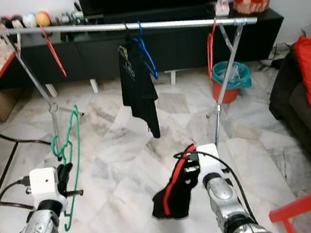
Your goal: Hang hanger
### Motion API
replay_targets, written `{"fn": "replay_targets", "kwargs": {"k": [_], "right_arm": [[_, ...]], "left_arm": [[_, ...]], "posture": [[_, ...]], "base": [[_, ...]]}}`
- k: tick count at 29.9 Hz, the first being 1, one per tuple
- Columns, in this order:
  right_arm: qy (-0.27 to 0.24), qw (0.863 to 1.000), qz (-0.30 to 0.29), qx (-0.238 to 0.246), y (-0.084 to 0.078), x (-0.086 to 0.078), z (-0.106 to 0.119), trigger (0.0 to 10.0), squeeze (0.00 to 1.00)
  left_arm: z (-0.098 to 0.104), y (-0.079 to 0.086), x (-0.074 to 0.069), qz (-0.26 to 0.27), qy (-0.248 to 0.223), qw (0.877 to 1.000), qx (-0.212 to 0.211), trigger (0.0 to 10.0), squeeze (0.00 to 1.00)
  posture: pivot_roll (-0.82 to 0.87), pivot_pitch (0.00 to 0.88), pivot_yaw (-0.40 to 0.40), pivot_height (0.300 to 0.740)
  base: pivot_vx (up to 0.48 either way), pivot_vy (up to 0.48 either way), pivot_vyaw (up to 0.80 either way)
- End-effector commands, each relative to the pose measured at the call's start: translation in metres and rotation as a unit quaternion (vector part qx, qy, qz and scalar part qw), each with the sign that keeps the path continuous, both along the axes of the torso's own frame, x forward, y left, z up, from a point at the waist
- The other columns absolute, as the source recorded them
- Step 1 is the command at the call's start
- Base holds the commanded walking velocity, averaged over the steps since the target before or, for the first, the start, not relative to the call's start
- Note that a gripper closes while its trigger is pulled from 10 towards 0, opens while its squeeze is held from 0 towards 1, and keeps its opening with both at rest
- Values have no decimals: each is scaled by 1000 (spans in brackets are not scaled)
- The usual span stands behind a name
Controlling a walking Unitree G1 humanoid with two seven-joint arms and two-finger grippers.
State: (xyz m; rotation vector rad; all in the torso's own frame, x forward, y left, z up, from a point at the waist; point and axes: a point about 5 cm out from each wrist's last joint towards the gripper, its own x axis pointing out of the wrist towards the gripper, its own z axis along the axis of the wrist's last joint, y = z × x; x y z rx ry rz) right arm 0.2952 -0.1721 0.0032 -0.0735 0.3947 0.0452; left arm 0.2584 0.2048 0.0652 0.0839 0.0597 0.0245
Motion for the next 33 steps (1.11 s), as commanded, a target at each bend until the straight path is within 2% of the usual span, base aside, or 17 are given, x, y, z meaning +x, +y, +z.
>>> {"fn": "replay_targets", "kwargs": {"k": [1,6,13,14,17,18,20,23,26,28,30,33], "right_arm": [[-14,1000,-7,6,0,4,5,10000,0],[-9,1000,-9,5,-1,3,4,10000,0],[-7,1000,-13,4,-4,3,3,10000,0],[-7,1000,-14,4,-4,3,3,10000,0],[-9,1000,-15,7,-3,5,5,10000,0],[-9,1000,-15,8,-2,5,5,10000,0],[-11,1000,-15,10,-1,6,6,10000,0],[-12,1000,-14,10,0,7,7,10000,0],[-12,1000,-15,10,0,6,6,10000,0],[-10,1000,-17,10,-1,4,4,10000,0],[-10,1000,-18,10,-1,3,3,10000,0],[-10,1000,-18,10,-2,3,3,10000,0]], "left_arm": [[-2,1,1,-2,11,1000,10,10000,0],[-4,-1,3,-3,13,1000,6,10000,0],[-4,-17,4,-65,20,998,6,10000,0],[-2,-22,4,-83,17,996,4,10000,0],[18,-38,12,-136,-10,989,-61,10000,0],[22,-39,14,-141,-16,988,-68,10000,0],[28,-38,20,-140,-25,988,-53,10000,0],[28,-36,21,-135,-26,990,-45,10000,0],[14,-29,19,-114,2,993,-25,10000,0],[-11,-14,11,-76,54,996,-14,10000,0],[-27,-5,1,-62,88,994,2,10000,0],[-29,-1,-5,-55,89,994,-2,10000,0]], "posture": [[20,0,-2,740],[22,0,-5,740],[24,0,-9,740],[26,0,-11,740],[32,0,-14,740],[32,0,-14,740],[31,0,-11,740],[26,0,-8,740],[31,0,-7,740],[35,0,-5,740],[28,0,-3,740],[35,0,-6,740]], "base": [[0,-349,0],[0,-70,0],[0,0,0],[0,0,0],[0,0,0],[0,0,0],[0,0,0],[0,0,0],[0,0,0],[0,0,0],[0,0,0],[0,0,0]]}}
